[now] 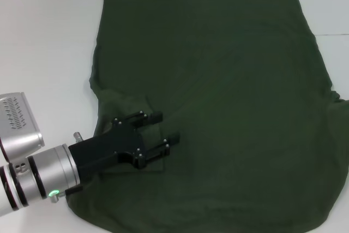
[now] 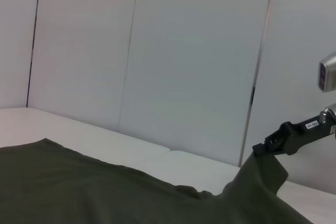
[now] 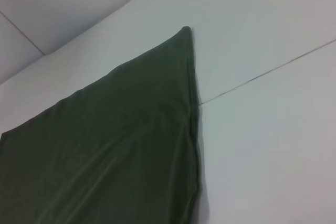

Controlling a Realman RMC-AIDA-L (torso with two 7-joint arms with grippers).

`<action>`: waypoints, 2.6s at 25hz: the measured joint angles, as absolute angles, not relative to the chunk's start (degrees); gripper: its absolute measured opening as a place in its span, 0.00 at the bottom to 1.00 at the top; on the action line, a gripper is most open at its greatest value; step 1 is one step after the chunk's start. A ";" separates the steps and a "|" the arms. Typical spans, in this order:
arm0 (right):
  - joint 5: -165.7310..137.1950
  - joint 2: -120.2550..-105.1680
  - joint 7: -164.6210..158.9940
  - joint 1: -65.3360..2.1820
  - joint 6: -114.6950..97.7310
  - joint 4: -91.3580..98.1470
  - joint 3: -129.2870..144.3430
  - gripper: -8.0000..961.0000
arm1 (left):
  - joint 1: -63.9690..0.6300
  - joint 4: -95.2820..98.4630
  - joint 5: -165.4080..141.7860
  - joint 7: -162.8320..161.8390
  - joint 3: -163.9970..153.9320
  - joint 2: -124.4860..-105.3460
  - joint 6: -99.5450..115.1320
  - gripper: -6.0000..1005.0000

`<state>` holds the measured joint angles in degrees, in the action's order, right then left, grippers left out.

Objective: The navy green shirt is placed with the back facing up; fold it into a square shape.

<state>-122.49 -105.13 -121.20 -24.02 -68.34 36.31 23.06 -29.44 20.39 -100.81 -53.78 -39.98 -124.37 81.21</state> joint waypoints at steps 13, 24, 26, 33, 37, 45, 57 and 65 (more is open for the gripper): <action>-122.61 -105.78 -120.14 -23.80 -70.32 36.30 25.54 0.07 | -29.44 20.39 -100.27 -53.79 -39.99 -124.36 81.11 0.63; -124.71 -105.11 -120.12 -24.19 -72.62 37.55 25.89 0.07 | -29.56 20.39 -100.19 -53.82 -39.99 -124.37 81.20 0.63; -125.92 -105.10 -120.22 -24.52 -73.17 37.85 25.87 0.07 | -29.61 20.39 -100.19 -53.86 -39.99 -124.36 81.21 0.63; -130.04 -104.70 -121.11 -25.31 -74.51 38.74 25.76 0.07 | -29.71 20.39 -100.19 -54.18 -39.99 -124.37 81.21 0.63; -130.81 -104.90 -121.90 -25.33 -74.45 40.13 25.32 0.07 | -29.71 20.39 -100.19 -54.44 -39.98 -124.37 81.20 0.63; -130.53 -105.34 -122.09 -25.63 -73.81 41.63 21.25 0.07 | -29.67 20.39 -100.19 -54.49 -39.99 -124.36 81.20 0.63; -130.43 -105.23 -121.67 -26.74 -73.98 41.67 20.55 0.07 | -29.57 20.39 -100.19 -54.49 -39.99 -124.36 81.09 0.63; -130.42 -105.19 -121.98 -27.48 -75.46 43.22 20.45 0.07 | -29.69 20.39 -100.19 -54.49 -39.99 -124.36 81.06 0.63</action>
<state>-130.42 -105.19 -121.98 -27.48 -75.46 43.22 20.45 -29.69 20.39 -100.19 -54.49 -39.99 -124.36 81.06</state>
